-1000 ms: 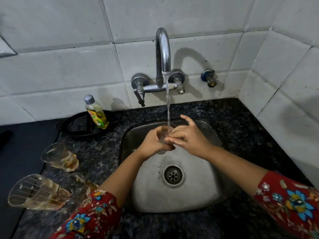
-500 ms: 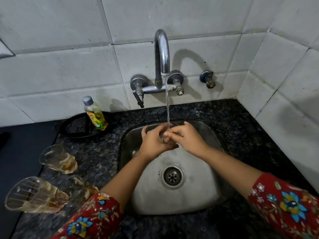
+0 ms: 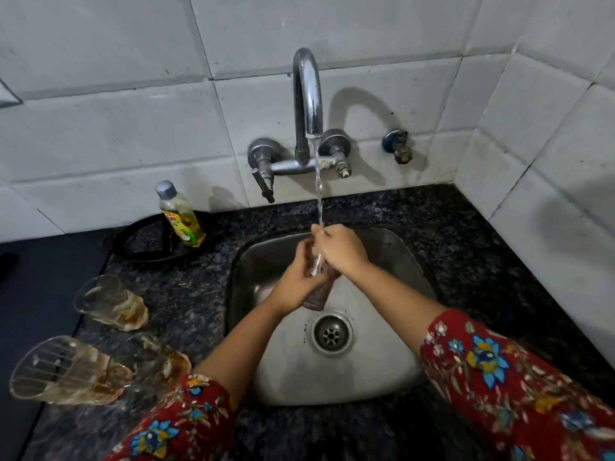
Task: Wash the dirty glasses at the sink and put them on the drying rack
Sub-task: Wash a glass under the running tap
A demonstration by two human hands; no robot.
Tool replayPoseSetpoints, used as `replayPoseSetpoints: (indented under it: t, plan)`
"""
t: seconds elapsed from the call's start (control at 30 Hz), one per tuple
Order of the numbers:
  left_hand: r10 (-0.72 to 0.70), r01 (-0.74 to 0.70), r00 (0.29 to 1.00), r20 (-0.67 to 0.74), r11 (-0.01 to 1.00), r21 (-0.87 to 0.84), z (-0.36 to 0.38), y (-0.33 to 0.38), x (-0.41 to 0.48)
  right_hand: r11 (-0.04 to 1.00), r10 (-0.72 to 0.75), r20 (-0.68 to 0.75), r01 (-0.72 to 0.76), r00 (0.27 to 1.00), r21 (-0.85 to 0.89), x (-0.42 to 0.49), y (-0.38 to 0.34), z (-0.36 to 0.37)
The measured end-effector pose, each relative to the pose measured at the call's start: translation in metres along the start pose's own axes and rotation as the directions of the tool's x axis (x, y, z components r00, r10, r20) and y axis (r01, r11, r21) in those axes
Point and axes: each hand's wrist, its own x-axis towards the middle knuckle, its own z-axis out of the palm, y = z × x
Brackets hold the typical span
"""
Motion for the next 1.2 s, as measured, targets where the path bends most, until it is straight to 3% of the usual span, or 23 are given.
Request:
replayPoseSetpoints:
  t: [0.07,0.1,0.2,0.27,0.4,0.53,0.7,0.87,0.97,1.03,1.1,1.2]
  plan:
    - [-0.183,0.161,0.982,-0.050,0.944,-0.287,0.002,-0.008,-0.001,0.990,0.035,0.139,-0.053,0.990,0.128,0.005,-0.001,0.001]
    - [-0.319,0.278,0.948,-0.024,0.859,-0.431,0.005,-0.009,-0.003,0.983,0.037,0.227,-0.076,0.973,0.168,0.003,-0.001,0.001]
    - [-0.566,0.532,0.789,0.240,0.432,-0.728,0.010,-0.007,-0.004,0.975,0.080,0.392,-0.153,0.916,0.158,-0.009,0.003,0.002]
    - [-0.582,0.525,0.746,0.325,0.212,-0.824,0.013,-0.007,0.001,0.970,0.115,0.413,-0.191,0.904,0.147,-0.016,0.006,0.002]
    - [-0.575,0.370,0.766,0.289,0.026,-0.928,0.020,-0.005,0.020,0.971,0.116,0.393,-0.188,0.912,0.148,-0.022,0.001,-0.007]
    - [-0.575,0.235,0.777,0.255,-0.110,-0.966,0.015,0.006,0.036,0.993,0.025,0.373,-0.068,0.928,0.102,-0.017,-0.002,-0.014]
    - [-0.555,0.258,0.802,0.223,-0.014,-0.966,0.016,0.023,0.038,0.987,-0.088,0.294,0.123,0.952,-0.101,-0.020,-0.006,-0.020]
    - [-0.469,0.339,0.869,0.156,0.337,-0.878,0.014,0.011,0.026,0.948,-0.210,0.189,0.248,0.959,-0.202,-0.041,0.005,-0.022]
    - [-0.408,0.326,0.904,0.126,0.470,-0.820,0.016,0.002,0.024,0.971,-0.106,0.218,0.149,0.970,-0.189,-0.044,0.011,-0.022]
    - [-0.428,0.270,0.903,0.024,0.525,-0.807,0.019,-0.001,0.029,0.966,-0.003,0.221,0.061,0.975,-0.252,-0.045,0.011,-0.013]
    - [-0.487,0.247,0.868,-0.093,0.587,-0.771,0.023,0.000,0.034,0.948,0.066,0.132,-0.020,0.989,-0.319,-0.046,0.012,0.001]
    - [-0.530,0.289,0.823,-0.204,0.699,-0.654,0.022,0.004,0.040,0.953,0.046,-0.066,-0.063,0.997,-0.295,-0.041,0.015,0.021]
